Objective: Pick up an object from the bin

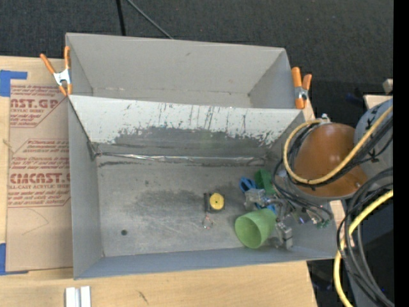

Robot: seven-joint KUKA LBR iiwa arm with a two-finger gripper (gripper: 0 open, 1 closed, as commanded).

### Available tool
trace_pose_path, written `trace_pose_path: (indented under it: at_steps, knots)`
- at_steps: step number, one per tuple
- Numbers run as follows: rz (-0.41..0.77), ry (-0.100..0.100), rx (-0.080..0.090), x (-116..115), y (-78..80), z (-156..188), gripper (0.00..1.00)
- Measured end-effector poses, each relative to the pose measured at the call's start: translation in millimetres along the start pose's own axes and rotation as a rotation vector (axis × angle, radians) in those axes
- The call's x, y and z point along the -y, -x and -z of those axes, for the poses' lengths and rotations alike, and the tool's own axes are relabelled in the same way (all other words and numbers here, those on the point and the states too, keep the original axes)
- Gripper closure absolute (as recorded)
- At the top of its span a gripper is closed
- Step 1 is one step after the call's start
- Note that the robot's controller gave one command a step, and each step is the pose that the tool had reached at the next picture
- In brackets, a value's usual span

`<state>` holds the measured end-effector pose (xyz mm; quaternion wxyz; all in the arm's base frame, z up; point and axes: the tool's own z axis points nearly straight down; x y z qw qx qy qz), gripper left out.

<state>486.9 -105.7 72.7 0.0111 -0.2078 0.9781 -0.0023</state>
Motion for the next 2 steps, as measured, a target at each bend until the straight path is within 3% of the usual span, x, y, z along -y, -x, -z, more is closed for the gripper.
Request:
trace_pose_path:
  at_steps: [1, 2]
  knots:
    - [0.000, 0.002, -0.004, -0.7, -1.2, -0.9, 1.00]
    - [0.000, 0.005, -0.014, 0.1, 3.0, 86.6, 1.00]
